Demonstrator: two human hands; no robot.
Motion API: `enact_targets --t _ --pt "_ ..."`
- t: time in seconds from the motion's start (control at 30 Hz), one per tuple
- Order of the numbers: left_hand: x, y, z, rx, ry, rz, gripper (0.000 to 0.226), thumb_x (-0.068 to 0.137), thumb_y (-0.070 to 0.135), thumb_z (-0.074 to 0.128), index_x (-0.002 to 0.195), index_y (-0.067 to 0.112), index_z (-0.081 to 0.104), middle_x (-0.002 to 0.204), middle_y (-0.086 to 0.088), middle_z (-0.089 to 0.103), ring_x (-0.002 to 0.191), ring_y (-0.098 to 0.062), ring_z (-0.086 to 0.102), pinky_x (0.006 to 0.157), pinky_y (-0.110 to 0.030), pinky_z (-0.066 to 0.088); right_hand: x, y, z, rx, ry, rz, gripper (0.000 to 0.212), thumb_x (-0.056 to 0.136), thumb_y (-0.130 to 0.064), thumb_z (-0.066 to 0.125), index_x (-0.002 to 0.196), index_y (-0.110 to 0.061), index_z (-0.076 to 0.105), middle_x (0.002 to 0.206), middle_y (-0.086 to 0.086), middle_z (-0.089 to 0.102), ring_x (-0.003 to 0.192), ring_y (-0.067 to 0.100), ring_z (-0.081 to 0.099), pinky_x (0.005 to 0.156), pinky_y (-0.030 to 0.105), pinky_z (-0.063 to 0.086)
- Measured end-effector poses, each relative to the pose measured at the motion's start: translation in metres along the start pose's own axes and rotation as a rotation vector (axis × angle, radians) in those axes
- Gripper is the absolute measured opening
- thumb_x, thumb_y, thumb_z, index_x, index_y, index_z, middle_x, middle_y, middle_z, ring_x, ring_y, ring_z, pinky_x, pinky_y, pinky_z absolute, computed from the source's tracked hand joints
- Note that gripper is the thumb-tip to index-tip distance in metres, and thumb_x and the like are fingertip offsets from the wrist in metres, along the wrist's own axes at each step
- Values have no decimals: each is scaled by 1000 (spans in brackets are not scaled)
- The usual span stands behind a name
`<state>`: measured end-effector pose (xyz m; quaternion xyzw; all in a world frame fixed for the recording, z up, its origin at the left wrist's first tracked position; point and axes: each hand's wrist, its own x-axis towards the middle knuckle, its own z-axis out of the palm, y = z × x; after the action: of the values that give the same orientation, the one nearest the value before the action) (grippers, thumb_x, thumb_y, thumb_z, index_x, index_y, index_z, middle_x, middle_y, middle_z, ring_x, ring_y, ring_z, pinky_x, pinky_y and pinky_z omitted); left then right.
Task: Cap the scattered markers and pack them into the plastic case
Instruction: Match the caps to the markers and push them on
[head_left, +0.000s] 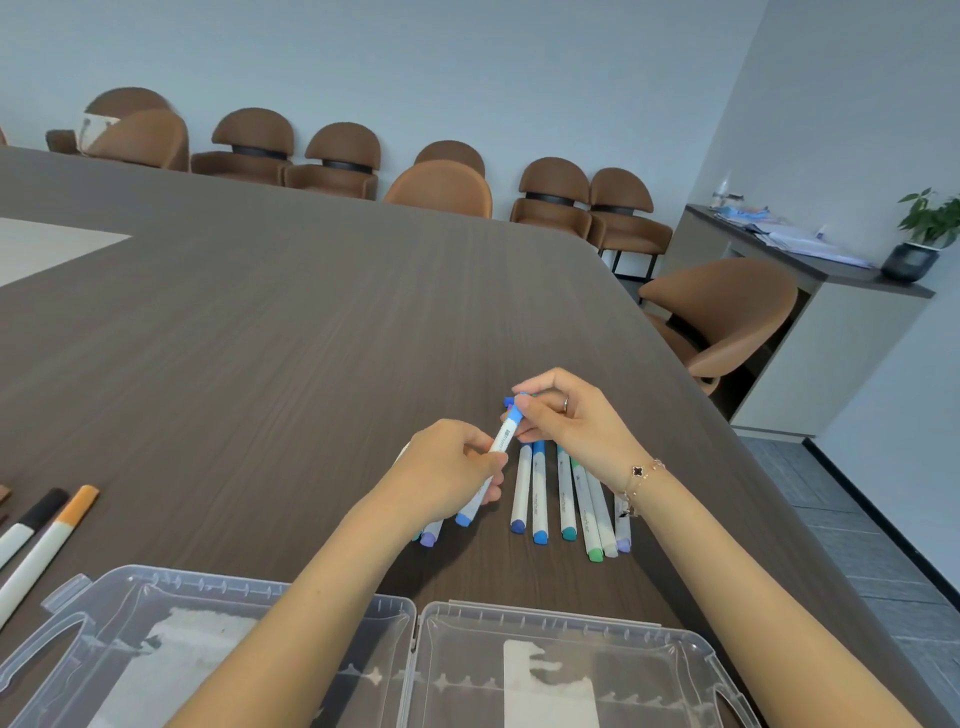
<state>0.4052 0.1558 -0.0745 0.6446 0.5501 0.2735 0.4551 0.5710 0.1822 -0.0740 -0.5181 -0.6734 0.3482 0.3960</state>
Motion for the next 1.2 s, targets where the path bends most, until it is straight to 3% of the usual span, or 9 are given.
enact_targets --t 0.17,0.27,0.4,0.5,0.63,0.77,0.9,1.03,1.2 --pt "-1 0 -6 -139 41 29 20 91 17 60 108 9 66 87 -4 71 73 -11 71 68 -16 56 -11 -13 15 195 -76 83 49 83 -17 70 124 -24 43 93 7 74 81 19 72 79 24 56" --pt "-2 -2 -8 -175 86 36 20 89 14 62 107 8 68 85 -3 71 70 -10 70 60 -12 54 -12 -17 20 272 -65 89 51 83 -12 69 126 -21 42 94 12 73 81 24 72 79 31 58" --pt "-5 0 -11 -101 76 48 22 91 23 60 102 8 71 83 -3 73 74 -11 71 70 -20 57 -11 -19 18 244 -67 90 50 82 -14 71 123 -22 46 92 12 73 82 22 72 79 27 57" --pt "-3 5 -21 198 146 5 43 93 44 51 90 5 69 84 -9 68 75 -17 63 72 -28 52 -6 -16 13 57 35 79 46 79 -22 75 116 -26 48 82 7 74 78 17 70 75 19 54" --pt "-4 3 -28 458 170 -33 22 90 29 61 96 9 69 90 -2 64 78 -12 57 71 -24 47 -1 3 14 -161 -11 132 44 78 -35 74 115 -28 51 80 -6 70 79 4 66 84 22 48" --pt "1 -9 -15 611 129 -112 32 80 37 72 93 8 69 93 -5 67 86 -19 64 75 -28 51 2 9 4 -386 15 143 47 89 -41 59 130 -22 46 93 -12 60 87 1 55 81 22 40" --pt "4 -14 2 678 177 -143 26 87 37 63 87 10 63 67 -2 53 75 -21 64 70 -29 52 14 15 -26 -529 216 171 31 94 -25 54 125 -17 54 110 2 60 92 8 51 69 14 37" --pt "1 -10 12 780 221 -134 24 92 31 57 85 9 63 76 -4 52 74 -19 57 67 -26 46 22 31 -37 -613 230 264 20 94 -18 56 112 -16 64 114 5 64 93 10 53 78 19 41" --pt "-1 -9 10 656 169 -136 33 88 27 54 60 12 46 61 -2 47 69 -20 58 65 -29 50 25 40 -33 -543 173 312 20 91 -24 60 105 -13 70 103 5 68 84 10 55 72 21 41"
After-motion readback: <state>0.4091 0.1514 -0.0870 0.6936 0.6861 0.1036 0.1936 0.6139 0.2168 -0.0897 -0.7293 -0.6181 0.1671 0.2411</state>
